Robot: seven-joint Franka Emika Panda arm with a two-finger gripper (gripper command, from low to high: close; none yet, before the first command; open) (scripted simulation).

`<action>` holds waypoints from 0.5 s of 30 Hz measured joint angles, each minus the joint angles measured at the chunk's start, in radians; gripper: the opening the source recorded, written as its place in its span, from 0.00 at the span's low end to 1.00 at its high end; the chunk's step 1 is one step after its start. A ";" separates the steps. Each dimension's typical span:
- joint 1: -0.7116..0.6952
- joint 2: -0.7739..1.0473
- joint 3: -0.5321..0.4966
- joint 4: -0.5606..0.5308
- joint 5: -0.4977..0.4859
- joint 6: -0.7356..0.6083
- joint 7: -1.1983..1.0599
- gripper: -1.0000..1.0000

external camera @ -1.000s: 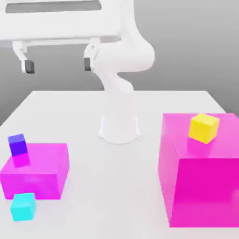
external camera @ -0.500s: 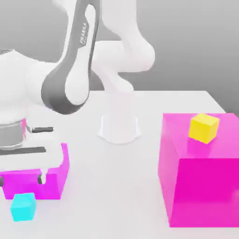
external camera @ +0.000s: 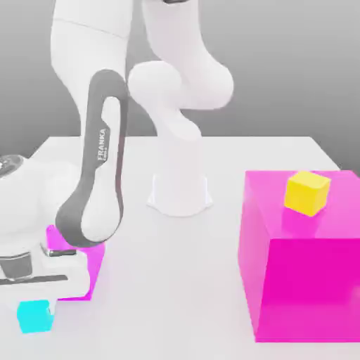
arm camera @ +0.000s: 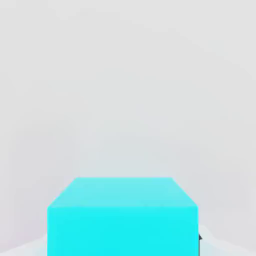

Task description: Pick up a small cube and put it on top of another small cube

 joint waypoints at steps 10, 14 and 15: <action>0.253 -0.341 0.110 -0.014 -0.153 -0.322 0.096 0.00; 0.403 -0.488 0.184 -0.004 -0.202 -0.473 0.121 0.00; 0.423 -0.525 0.204 -0.001 -0.216 -0.508 0.128 0.00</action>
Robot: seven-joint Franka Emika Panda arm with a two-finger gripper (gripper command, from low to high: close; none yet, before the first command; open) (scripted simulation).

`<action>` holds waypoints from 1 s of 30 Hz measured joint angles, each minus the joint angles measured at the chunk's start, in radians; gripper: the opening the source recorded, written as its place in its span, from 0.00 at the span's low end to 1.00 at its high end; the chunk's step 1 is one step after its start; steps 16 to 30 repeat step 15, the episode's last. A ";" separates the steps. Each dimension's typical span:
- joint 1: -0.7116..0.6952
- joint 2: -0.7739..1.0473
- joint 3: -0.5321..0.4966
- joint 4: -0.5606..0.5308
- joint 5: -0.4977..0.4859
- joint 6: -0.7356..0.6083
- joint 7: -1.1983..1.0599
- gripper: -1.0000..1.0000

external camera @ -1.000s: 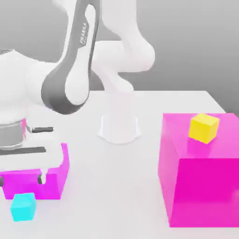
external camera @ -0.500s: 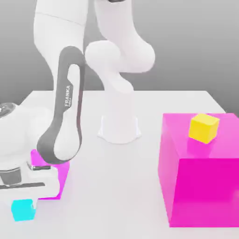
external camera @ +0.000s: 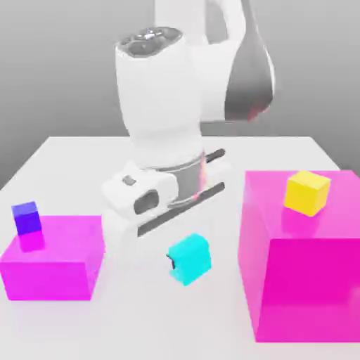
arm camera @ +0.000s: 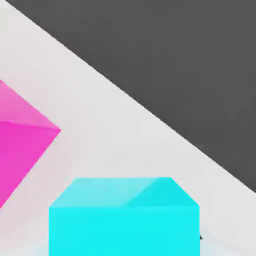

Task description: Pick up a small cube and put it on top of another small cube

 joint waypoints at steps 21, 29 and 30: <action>0.161 -0.228 0.221 -0.091 -0.100 -0.112 0.050 1.00; 0.161 -0.228 0.221 -0.091 -0.100 -0.112 0.050 1.00; 0.161 -0.228 0.221 -0.091 -0.100 -0.112 0.050 1.00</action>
